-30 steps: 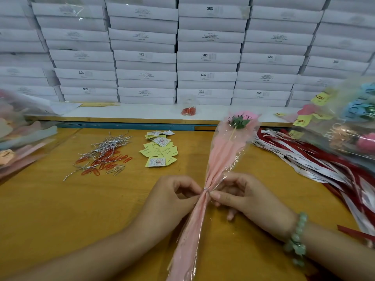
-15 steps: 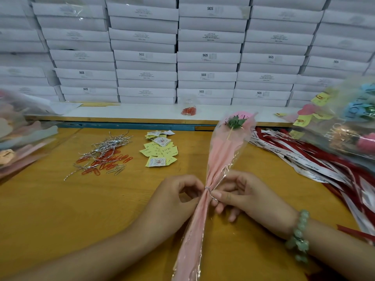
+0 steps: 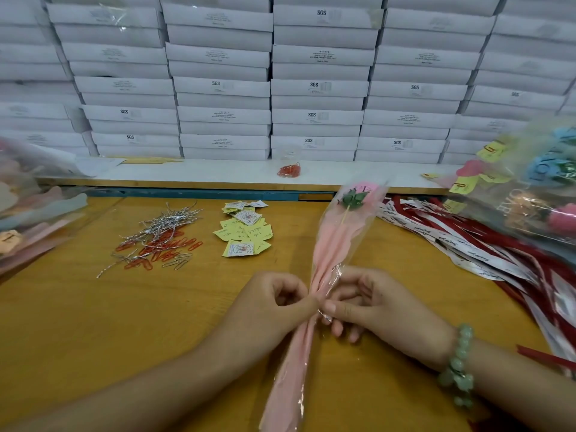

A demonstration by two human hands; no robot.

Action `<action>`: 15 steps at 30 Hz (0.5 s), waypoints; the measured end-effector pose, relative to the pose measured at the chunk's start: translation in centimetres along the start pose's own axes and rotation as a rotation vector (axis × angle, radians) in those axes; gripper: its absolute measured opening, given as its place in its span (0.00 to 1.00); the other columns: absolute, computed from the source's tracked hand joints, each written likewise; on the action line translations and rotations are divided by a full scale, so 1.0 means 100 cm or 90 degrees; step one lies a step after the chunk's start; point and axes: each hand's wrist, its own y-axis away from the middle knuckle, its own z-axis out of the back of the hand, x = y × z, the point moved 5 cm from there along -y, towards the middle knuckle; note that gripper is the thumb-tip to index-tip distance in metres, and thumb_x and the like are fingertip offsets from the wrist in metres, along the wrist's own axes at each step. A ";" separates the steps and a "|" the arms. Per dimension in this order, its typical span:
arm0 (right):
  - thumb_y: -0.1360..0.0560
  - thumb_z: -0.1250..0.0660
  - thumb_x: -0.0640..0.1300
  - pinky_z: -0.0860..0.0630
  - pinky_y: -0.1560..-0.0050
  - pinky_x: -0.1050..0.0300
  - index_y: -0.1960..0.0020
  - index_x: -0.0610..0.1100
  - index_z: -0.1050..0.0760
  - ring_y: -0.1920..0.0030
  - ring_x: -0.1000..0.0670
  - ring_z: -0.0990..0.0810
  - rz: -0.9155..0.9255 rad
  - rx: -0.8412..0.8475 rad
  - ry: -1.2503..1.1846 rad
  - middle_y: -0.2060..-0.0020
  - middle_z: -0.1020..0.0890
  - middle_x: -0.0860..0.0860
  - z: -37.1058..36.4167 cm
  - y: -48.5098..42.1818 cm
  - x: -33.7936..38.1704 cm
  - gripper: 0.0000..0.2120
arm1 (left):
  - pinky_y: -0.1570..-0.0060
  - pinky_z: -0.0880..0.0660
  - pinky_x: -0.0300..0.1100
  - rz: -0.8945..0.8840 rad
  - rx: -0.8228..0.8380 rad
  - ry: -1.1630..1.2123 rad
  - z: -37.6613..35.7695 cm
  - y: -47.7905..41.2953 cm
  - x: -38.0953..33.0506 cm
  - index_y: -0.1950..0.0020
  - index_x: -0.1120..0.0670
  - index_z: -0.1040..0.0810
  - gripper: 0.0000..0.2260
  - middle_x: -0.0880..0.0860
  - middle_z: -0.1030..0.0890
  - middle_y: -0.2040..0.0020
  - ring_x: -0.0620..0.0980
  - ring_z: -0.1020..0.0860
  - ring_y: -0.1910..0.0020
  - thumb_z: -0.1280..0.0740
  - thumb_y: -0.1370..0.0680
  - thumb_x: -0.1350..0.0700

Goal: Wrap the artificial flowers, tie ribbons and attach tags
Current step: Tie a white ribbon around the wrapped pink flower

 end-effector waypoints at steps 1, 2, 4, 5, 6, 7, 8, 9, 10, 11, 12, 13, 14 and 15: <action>0.25 0.31 0.37 0.25 0.71 0.65 0.57 0.47 0.23 0.67 0.53 0.19 -0.001 -0.003 0.002 0.64 0.17 0.47 0.000 0.000 0.000 0.06 | 0.71 0.35 0.31 0.002 -0.007 -0.017 0.001 0.000 0.000 0.65 0.64 0.22 0.12 0.51 0.26 0.72 0.41 0.31 0.72 0.29 0.26 0.56; 0.25 0.31 0.36 0.25 0.72 0.65 0.57 0.46 0.24 0.67 0.53 0.19 -0.002 -0.008 0.002 0.64 0.17 0.46 0.000 -0.001 0.000 0.06 | 0.71 0.34 0.31 0.003 -0.012 -0.033 0.002 0.000 0.000 0.66 0.63 0.21 0.12 0.51 0.25 0.71 0.42 0.30 0.72 0.29 0.26 0.57; 0.26 0.31 0.36 0.25 0.73 0.64 0.55 0.42 0.26 0.67 0.53 0.19 -0.003 -0.023 0.000 0.64 0.18 0.42 0.000 -0.001 -0.001 0.05 | 0.70 0.35 0.33 0.002 -0.028 -0.047 0.003 0.000 0.000 0.65 0.63 0.20 0.12 0.51 0.26 0.72 0.43 0.31 0.71 0.29 0.25 0.56; 0.26 0.31 0.36 0.25 0.73 0.64 0.55 0.40 0.27 0.66 0.52 0.18 -0.002 -0.030 0.006 0.63 0.18 0.40 0.001 -0.001 0.000 0.05 | 0.71 0.35 0.34 0.002 -0.040 -0.050 0.003 0.000 0.000 0.65 0.64 0.21 0.13 0.51 0.27 0.72 0.43 0.31 0.71 0.29 0.25 0.56; 0.26 0.30 0.35 0.24 0.73 0.63 0.54 0.39 0.26 0.65 0.52 0.18 0.005 -0.035 0.022 0.63 0.18 0.39 0.001 0.000 0.000 0.05 | 0.71 0.36 0.34 0.004 -0.052 -0.052 0.004 0.000 0.000 0.64 0.65 0.22 0.13 0.51 0.28 0.72 0.44 0.32 0.71 0.29 0.25 0.56; 0.26 0.30 0.35 0.24 0.73 0.62 0.54 0.39 0.25 0.65 0.52 0.18 0.016 -0.038 0.046 0.63 0.19 0.40 0.001 0.001 0.002 0.04 | 0.72 0.37 0.34 0.005 -0.064 -0.054 0.005 0.000 0.000 0.64 0.66 0.22 0.14 0.51 0.29 0.72 0.44 0.33 0.72 0.29 0.25 0.57; 0.26 0.30 0.34 0.24 0.73 0.62 0.55 0.39 0.24 0.64 0.53 0.18 0.034 -0.041 0.072 0.64 0.19 0.44 0.001 0.002 0.004 0.04 | 0.72 0.38 0.34 0.005 -0.070 -0.057 0.005 -0.001 0.000 0.64 0.67 0.23 0.14 0.51 0.30 0.72 0.43 0.34 0.72 0.30 0.25 0.57; 0.27 0.30 0.33 0.24 0.72 0.63 0.55 0.40 0.24 0.63 0.53 0.18 0.057 -0.044 0.106 0.64 0.18 0.47 0.000 0.004 0.007 0.05 | 0.72 0.38 0.34 0.003 -0.073 -0.057 0.005 -0.001 0.001 0.64 0.68 0.23 0.14 0.52 0.30 0.73 0.44 0.34 0.73 0.30 0.25 0.58; 0.28 0.30 0.32 0.25 0.70 0.65 0.55 0.41 0.23 0.63 0.53 0.18 0.086 -0.048 0.153 0.64 0.18 0.49 0.000 0.005 0.011 0.06 | 0.72 0.38 0.35 0.002 -0.072 -0.055 0.005 -0.001 0.001 0.65 0.68 0.24 0.14 0.52 0.30 0.72 0.44 0.34 0.72 0.30 0.25 0.58; 0.29 0.29 0.32 0.26 0.68 0.69 0.55 0.42 0.23 0.63 0.54 0.18 0.117 -0.053 0.207 0.62 0.18 0.51 -0.001 0.006 0.016 0.08 | 0.71 0.38 0.36 0.001 -0.069 -0.052 0.005 -0.002 0.001 0.65 0.68 0.24 0.14 0.53 0.30 0.72 0.45 0.34 0.72 0.30 0.25 0.58; 0.30 0.28 0.31 0.28 0.67 0.72 0.55 0.43 0.23 0.62 0.55 0.18 0.144 -0.056 0.256 0.61 0.18 0.52 -0.002 0.007 0.019 0.09 | 0.71 0.37 0.36 0.002 -0.065 -0.049 0.005 -0.002 0.001 0.65 0.68 0.24 0.14 0.54 0.29 0.72 0.45 0.33 0.71 0.30 0.25 0.58; 0.31 0.26 0.32 0.29 0.66 0.74 0.55 0.43 0.23 0.62 0.56 0.18 0.164 -0.057 0.294 0.60 0.18 0.54 -0.003 0.008 0.022 0.10 | 0.71 0.37 0.36 0.001 -0.064 -0.046 0.005 -0.002 0.001 0.65 0.67 0.24 0.14 0.54 0.29 0.71 0.45 0.32 0.71 0.30 0.25 0.58; 0.32 0.25 0.33 0.30 0.66 0.75 0.55 0.44 0.23 0.61 0.57 0.18 0.178 -0.058 0.317 0.60 0.19 0.56 -0.003 0.008 0.024 0.11 | 0.71 0.36 0.36 0.001 -0.064 -0.044 0.005 -0.002 0.001 0.65 0.67 0.23 0.14 0.54 0.28 0.72 0.45 0.32 0.71 0.30 0.24 0.58; 0.32 0.24 0.34 0.30 0.65 0.75 0.55 0.44 0.23 0.61 0.57 0.18 0.188 -0.062 0.332 0.60 0.19 0.57 -0.004 0.009 0.025 0.11 | 0.71 0.36 0.36 0.001 -0.063 -0.040 0.005 -0.002 0.002 0.65 0.67 0.23 0.14 0.54 0.28 0.72 0.45 0.32 0.71 0.30 0.24 0.58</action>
